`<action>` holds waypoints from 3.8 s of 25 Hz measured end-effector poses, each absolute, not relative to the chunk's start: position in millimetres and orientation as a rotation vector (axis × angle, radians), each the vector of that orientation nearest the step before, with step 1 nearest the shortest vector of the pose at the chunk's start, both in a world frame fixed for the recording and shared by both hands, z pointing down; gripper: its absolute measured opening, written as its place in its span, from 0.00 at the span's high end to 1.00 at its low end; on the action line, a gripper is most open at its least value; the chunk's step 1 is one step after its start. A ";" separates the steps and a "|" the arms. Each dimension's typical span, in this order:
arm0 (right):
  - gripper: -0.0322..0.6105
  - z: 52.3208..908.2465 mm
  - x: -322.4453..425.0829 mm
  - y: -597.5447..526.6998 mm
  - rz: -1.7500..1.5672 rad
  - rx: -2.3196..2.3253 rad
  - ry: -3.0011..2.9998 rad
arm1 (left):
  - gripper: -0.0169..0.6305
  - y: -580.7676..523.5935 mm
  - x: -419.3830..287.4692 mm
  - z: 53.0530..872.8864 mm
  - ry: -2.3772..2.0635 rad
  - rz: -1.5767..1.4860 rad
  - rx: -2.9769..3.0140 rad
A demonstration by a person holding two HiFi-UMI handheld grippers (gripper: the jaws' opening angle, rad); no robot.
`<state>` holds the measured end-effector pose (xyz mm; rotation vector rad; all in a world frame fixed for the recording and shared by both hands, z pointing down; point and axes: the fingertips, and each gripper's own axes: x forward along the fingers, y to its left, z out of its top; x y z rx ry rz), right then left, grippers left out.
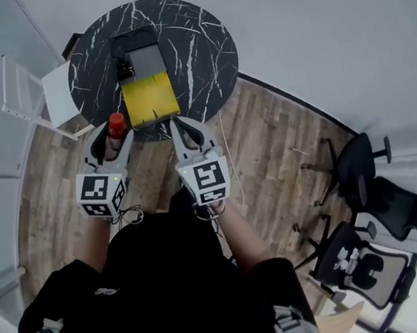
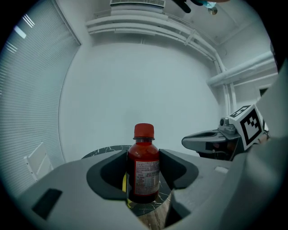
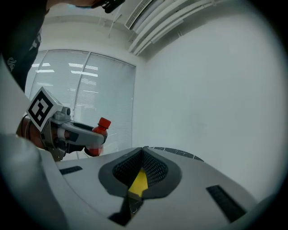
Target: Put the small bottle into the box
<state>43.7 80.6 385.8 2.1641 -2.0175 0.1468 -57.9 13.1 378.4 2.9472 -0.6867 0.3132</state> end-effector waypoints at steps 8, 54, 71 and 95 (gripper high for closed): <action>0.96 392.4 90.3 40.4 0.174 1.885 -2.204 | 0.64 -16.8 -3.5 389.4 -0.839 0.362 2.868; 0.75 557.1 50.9 -122.5 1.045 1.230 -2.402 | 0.64 -110.2 56.1 579.9 -0.520 0.779 2.762; 0.76 549.6 76.6 -98.0 0.958 1.335 -2.396 | 0.64 -78.4 53.2 595.0 -0.527 0.915 2.754; 0.76 595.4 85.8 -115.2 1.061 1.327 -2.232 | 0.97 -125.1 -21.7 603.0 -0.966 0.816 2.441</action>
